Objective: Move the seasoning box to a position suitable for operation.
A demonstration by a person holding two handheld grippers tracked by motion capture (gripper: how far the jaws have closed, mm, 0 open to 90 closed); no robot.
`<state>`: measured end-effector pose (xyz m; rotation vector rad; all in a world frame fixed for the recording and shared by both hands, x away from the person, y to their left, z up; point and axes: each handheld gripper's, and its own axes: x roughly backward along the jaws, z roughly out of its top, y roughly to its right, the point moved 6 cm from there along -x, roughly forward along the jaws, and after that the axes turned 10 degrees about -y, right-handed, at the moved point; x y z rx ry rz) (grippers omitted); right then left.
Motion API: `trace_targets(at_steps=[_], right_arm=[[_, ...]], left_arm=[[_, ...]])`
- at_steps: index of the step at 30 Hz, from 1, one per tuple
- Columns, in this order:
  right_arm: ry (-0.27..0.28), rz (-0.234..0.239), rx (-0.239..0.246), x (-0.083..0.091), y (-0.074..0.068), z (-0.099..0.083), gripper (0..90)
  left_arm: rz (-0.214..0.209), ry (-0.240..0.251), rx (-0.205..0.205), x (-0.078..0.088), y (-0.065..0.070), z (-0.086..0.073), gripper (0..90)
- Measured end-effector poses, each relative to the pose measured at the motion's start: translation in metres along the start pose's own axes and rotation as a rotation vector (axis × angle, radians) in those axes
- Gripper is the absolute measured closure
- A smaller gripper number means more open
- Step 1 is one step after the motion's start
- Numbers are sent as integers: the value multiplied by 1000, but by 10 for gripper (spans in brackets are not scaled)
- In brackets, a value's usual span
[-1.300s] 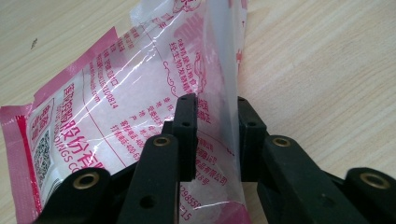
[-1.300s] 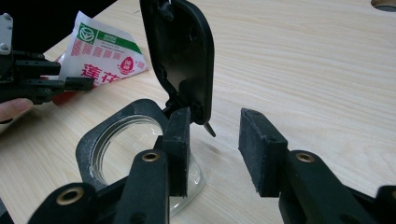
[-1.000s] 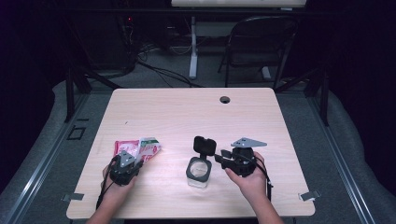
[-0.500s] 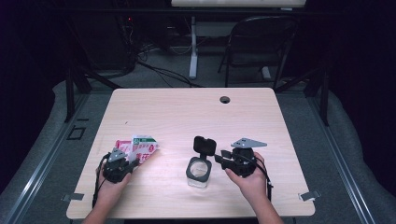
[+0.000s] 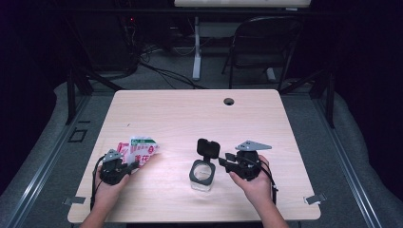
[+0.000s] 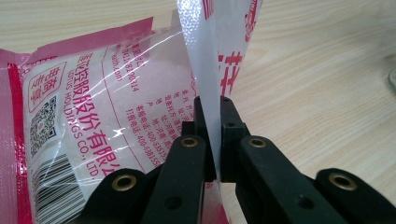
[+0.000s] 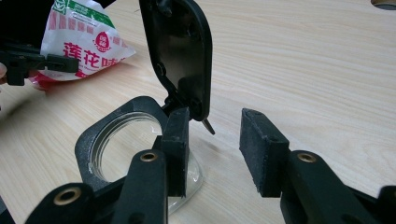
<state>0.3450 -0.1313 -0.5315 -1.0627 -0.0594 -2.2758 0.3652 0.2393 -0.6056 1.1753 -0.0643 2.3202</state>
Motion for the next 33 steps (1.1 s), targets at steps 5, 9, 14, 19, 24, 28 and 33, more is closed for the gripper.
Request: trace_targets(at_steps=[5,9,14,19,24,28,33], right_arm=[[6,0,-4,0,-1,0,630],[1,-2,-1,0,0,0,630],[-2,-4,-3,0,1,-1,629],[-2,-5,-5,-1,1,-1,629],[-3,-1,-9,-1,2,-1,629],[1,0,-15,0,3,-2,629],[2,1,-18,1,4,-2,628]], left_arm=[[-2,-1,2,2,-1,1,899],[-1,-7,14,4,-1,2,899],[-6,-20,25,7,-3,5,899],[5,-37,20,10,-3,9,900],[-6,-48,28,15,-6,14,900],[-11,-74,27,16,-7,16,900],[5,-89,9,19,-6,20,900]])
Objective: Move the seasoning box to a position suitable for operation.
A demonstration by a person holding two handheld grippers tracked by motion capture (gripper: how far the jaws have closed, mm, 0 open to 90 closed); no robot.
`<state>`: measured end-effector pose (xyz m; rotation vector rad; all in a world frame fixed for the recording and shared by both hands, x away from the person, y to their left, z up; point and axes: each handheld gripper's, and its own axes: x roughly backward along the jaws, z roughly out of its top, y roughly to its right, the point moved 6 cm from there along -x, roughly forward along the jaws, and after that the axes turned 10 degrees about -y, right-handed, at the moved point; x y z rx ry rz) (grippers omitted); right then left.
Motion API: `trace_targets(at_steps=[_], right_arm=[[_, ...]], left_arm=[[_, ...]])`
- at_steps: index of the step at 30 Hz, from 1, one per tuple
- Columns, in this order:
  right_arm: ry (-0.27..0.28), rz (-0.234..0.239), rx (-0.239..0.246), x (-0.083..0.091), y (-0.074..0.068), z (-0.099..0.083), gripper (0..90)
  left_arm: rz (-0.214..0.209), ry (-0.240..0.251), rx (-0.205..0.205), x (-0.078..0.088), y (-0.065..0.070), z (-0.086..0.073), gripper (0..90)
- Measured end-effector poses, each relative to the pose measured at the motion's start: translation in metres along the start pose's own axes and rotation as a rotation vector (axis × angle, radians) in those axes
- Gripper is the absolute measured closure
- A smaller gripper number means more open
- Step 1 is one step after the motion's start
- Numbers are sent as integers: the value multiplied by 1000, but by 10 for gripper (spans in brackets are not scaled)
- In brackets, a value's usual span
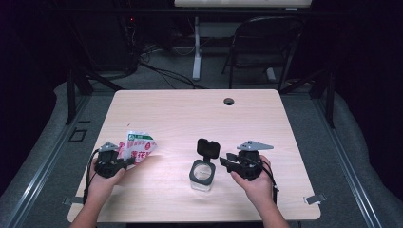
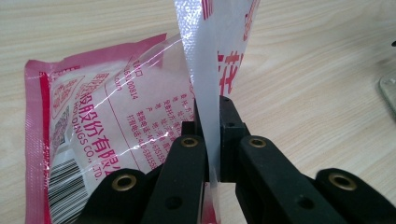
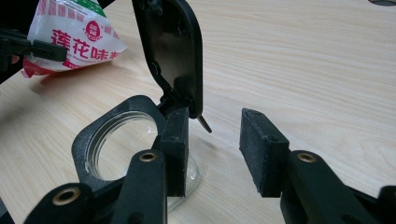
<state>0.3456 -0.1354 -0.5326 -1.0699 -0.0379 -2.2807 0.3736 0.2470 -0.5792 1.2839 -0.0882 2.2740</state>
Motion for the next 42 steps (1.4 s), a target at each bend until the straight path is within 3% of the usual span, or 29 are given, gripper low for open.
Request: trace_targets(at_steps=[8,14,20,26,31,32,38,42], right_arm=[[1,3,-5,0,1,0,628],[7,4,-10,1,2,0,628],[11,2,-13,2,3,1,627],[17,7,-17,4,3,1,627],[19,4,-13,5,4,2,629],[20,12,-15,5,4,2,630],[20,25,-6,5,1,3,630],[22,23,10,6,1,4,615]], left_arm=[[14,4,-17,8,-1,7,900],[60,18,-45,21,-3,18,900],[84,46,-73,43,-7,34,900],[127,136,-88,77,-9,53,900],[82,165,-115,95,1,61,900],[74,172,-136,97,9,62,900],[63,169,-186,97,27,64,900],[14,170,-223,94,44,64,900]])
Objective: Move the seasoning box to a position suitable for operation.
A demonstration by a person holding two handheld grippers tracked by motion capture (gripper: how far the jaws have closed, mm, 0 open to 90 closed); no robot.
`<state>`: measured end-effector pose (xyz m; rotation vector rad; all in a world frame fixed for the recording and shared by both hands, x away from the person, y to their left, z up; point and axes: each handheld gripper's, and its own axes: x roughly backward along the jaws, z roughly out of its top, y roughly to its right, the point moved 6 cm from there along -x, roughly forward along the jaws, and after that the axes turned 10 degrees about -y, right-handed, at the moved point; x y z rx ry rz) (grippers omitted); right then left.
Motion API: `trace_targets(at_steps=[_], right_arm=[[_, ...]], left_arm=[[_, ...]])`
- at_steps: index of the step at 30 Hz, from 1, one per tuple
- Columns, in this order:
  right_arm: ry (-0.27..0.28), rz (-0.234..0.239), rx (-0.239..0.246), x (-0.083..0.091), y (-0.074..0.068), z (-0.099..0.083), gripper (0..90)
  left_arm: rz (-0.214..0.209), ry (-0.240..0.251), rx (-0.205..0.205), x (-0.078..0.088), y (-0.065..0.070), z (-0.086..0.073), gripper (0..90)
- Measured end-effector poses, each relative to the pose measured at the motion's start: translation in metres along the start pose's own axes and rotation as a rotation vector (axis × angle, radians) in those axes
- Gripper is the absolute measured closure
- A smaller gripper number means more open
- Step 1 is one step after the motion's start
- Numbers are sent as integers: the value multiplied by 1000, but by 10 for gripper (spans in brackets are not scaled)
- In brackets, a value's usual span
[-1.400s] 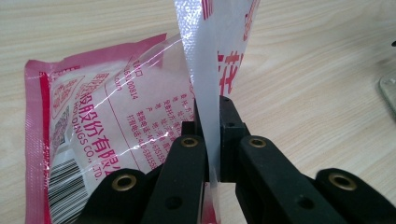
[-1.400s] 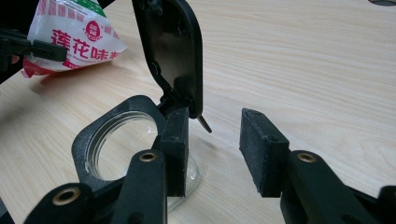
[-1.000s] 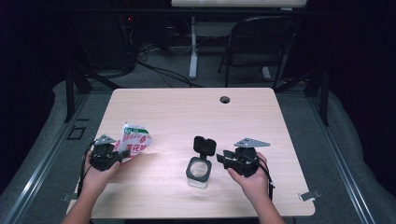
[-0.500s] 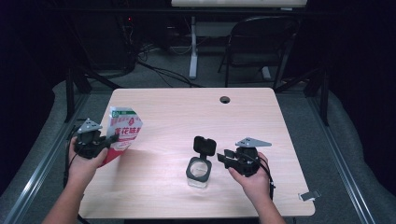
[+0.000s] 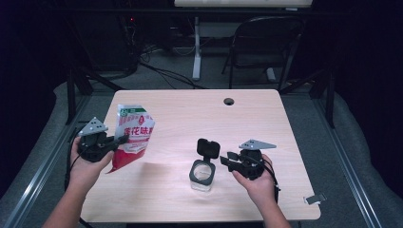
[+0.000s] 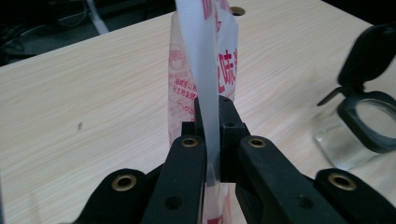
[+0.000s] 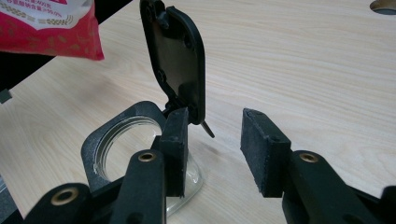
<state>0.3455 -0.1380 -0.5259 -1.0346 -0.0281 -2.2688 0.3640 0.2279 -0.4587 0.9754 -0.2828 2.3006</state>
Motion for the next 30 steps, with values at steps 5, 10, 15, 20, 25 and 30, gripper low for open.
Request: trace_targets(at_steps=[5,10,15,20,25,30], right_arm=[[0,4,2,2,0,0,613],[-1,8,6,5,0,2,606],[-2,16,6,5,0,2,608],[-10,22,16,7,-1,2,617],[0,26,17,10,-3,1,625],[-8,53,28,13,-8,4,618]], left_arm=[[-33,-9,-36,-6,17,2,900],[-98,12,-53,-16,39,1,900],[-146,18,-73,-24,54,1,900],[-175,19,-102,-34,72,-2,900],[-213,14,-124,-43,82,-7,900],[-261,13,-138,-47,85,-14,900]])
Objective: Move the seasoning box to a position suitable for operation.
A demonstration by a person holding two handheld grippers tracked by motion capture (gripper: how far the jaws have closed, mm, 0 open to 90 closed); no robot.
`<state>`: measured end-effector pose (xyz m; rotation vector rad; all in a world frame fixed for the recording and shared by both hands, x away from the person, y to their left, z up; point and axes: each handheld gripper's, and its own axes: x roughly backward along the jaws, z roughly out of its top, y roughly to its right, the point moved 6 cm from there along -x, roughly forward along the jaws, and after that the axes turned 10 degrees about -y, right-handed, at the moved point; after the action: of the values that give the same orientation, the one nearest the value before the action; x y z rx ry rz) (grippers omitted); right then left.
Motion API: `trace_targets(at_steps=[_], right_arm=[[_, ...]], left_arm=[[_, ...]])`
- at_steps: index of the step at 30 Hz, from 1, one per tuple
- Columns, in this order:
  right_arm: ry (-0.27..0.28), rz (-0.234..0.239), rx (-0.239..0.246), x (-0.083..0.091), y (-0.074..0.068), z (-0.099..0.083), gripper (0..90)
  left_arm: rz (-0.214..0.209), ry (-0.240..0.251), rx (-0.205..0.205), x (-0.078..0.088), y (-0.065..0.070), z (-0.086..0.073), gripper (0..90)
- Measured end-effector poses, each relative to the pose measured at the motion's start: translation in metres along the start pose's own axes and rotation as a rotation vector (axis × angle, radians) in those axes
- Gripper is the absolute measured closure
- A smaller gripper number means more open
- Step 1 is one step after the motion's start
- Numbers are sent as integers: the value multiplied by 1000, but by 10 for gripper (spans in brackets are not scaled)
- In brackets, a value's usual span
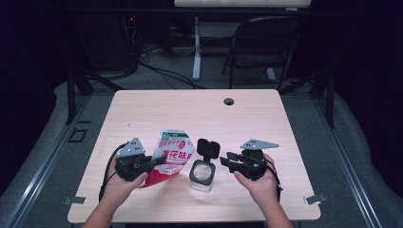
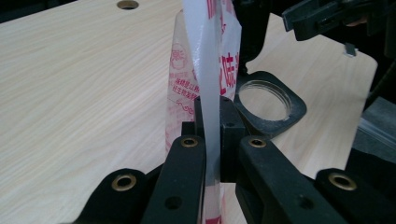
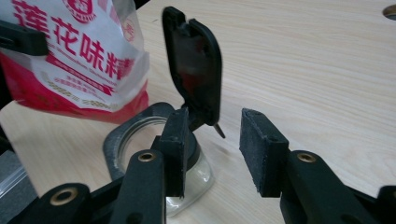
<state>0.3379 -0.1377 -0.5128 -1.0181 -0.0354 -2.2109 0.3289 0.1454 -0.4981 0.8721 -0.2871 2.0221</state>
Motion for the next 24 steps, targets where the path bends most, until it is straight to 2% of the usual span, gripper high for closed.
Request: trace_targets(at_steps=[3,6,8,9,10,12,14,17,23,24], right_arm=[[2,7,20,3,-3,4,587],[7,33,25,6,-10,11,543],[4,50,46,6,-17,15,525],[9,57,67,7,-25,20,515],[9,57,67,7,-25,20,515],[18,85,80,5,-34,25,505],[18,112,92,2,-41,28,497],[-8,153,121,-9,-54,27,485],[-33,181,131,-18,-63,24,483],[-34,198,131,-20,-66,24,483]], left_arm=[[-19,10,18,1,-2,-3,900],[-69,18,40,3,-6,-11,900],[-104,18,49,4,-9,-18,900],[-124,18,61,4,-10,-20,899],[-145,20,78,4,-11,-23,899],[-181,26,104,3,-14,-28,899],[-201,27,128,2,-16,-31,899],[-210,14,134,-2,-16,-35,899],[-205,-21,124,-12,-10,-38,899],[-200,-28,120,-13,-9,-39,899]])
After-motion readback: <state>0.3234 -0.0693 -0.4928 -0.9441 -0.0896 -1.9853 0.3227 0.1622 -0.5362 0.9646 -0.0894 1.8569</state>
